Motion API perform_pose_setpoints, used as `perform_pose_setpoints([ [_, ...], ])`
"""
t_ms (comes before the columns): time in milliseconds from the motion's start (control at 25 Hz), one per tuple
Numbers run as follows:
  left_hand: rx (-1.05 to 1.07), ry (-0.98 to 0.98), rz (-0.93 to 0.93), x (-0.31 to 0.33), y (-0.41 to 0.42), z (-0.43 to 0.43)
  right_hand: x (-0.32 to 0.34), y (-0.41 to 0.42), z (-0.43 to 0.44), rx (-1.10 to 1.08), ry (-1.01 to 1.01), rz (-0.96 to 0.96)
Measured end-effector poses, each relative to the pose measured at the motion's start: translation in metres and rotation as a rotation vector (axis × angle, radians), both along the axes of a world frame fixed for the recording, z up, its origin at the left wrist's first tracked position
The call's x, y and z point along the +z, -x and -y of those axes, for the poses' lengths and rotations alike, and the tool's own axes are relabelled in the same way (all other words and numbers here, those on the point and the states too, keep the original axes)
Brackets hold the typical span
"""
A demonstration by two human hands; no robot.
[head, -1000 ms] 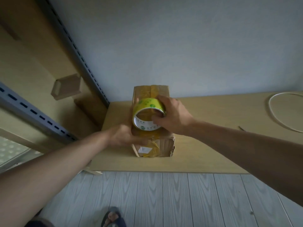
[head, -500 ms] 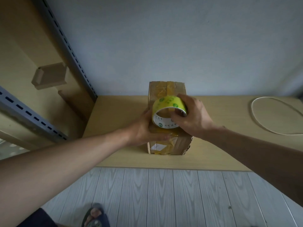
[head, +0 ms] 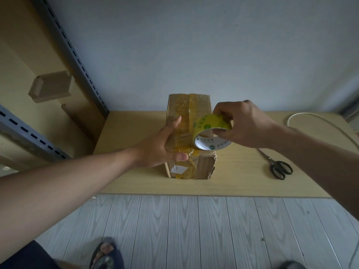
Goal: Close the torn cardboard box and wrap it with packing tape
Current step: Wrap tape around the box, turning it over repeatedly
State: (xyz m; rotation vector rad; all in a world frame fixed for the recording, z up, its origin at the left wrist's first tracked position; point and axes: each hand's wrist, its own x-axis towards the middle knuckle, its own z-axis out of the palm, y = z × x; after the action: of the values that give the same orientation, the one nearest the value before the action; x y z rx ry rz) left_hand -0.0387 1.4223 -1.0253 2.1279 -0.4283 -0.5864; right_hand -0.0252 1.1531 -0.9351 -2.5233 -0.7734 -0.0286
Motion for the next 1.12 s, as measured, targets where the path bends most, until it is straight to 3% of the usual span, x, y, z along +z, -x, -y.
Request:
perform_pose_setpoints([
  [520, 0.008, -0.073, 0.015, 0.002, -0.001, 0.003, -0.013, 0.005, 0.034, -0.094, 0.264, -0.039],
  [880, -0.004, -0.105, 0.066, 0.001, 0.0, 0.002, -0.036, 0.005, 0.037, -0.085, 0.268, -0.026],
  [1000, -0.046, -0.268, 0.155, 0.006, -0.001, 0.0, -0.045, 0.005, 0.041, -0.062, 0.232, -0.038],
  [1120, -0.152, -0.623, 0.458, 0.018, -0.001, 0.011, -0.05, 0.007, 0.046, -0.071, 0.229, -0.062],
])
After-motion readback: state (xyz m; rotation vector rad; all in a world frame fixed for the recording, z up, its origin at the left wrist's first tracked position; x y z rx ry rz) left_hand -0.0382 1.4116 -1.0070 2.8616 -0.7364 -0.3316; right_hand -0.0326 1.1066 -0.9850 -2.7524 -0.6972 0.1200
